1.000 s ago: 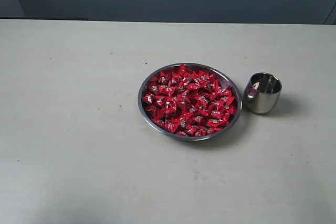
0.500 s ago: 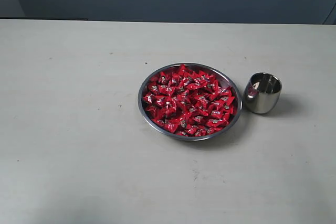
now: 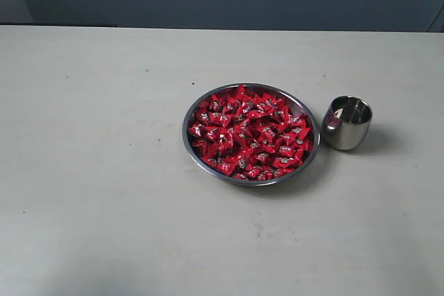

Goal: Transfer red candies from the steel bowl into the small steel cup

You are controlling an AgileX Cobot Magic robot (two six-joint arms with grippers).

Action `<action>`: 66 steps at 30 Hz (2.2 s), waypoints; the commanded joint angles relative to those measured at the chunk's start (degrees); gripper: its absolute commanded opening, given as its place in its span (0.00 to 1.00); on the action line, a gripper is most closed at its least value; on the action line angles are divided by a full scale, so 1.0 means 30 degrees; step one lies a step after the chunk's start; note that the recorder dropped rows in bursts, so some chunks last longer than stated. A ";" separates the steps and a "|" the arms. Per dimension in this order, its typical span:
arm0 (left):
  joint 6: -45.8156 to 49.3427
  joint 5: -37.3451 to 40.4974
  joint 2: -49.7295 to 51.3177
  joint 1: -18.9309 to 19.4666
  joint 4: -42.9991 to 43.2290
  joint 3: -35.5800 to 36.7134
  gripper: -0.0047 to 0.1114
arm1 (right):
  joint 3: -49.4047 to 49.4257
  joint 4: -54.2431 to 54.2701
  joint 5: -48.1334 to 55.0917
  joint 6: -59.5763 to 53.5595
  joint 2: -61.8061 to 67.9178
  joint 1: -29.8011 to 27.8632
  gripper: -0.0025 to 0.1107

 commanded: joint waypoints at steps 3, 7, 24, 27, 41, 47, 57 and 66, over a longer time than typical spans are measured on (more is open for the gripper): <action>-0.0029 -0.0144 -0.0075 0.0032 -0.0017 0.0034 0.04 | -0.1856 -0.0005 -0.0052 -0.0010 0.1962 -0.0057 0.01; -0.0029 -0.0144 -0.0075 0.0032 -0.0017 0.0034 0.04 | -0.3339 -0.0005 -0.0052 -0.0010 0.3583 -0.0057 0.01; -0.0029 -0.0144 -0.0075 0.0032 -0.0017 0.0034 0.04 | -0.7831 -0.0005 -0.0057 -0.0010 0.8115 -0.0057 0.01; -0.0029 -0.0144 -0.0075 0.0032 -0.0017 0.0034 0.04 | -0.7831 -0.0005 -0.0057 -0.0010 0.8115 -0.0057 0.01; -0.0029 -0.0144 -0.0075 0.0032 -0.0017 0.0034 0.04 | -0.7831 1.0859 0.3208 -0.7907 1.4726 0.1138 0.01; -0.0029 0.0001 -0.0075 0.0032 -0.0017 0.0034 0.04 | -1.0328 1.4260 0.5318 -1.3754 2.3179 0.4688 0.01; -0.0029 0.0001 -0.0075 0.0032 -0.0017 0.0034 0.04 | -1.8720 1.2866 0.6668 -1.4454 3.3251 0.6420 0.34; -0.0029 0.0001 -0.0075 0.0032 -0.0017 0.0034 0.04 | -2.0765 1.1964 0.7542 -1.3579 3.6234 0.6521 0.34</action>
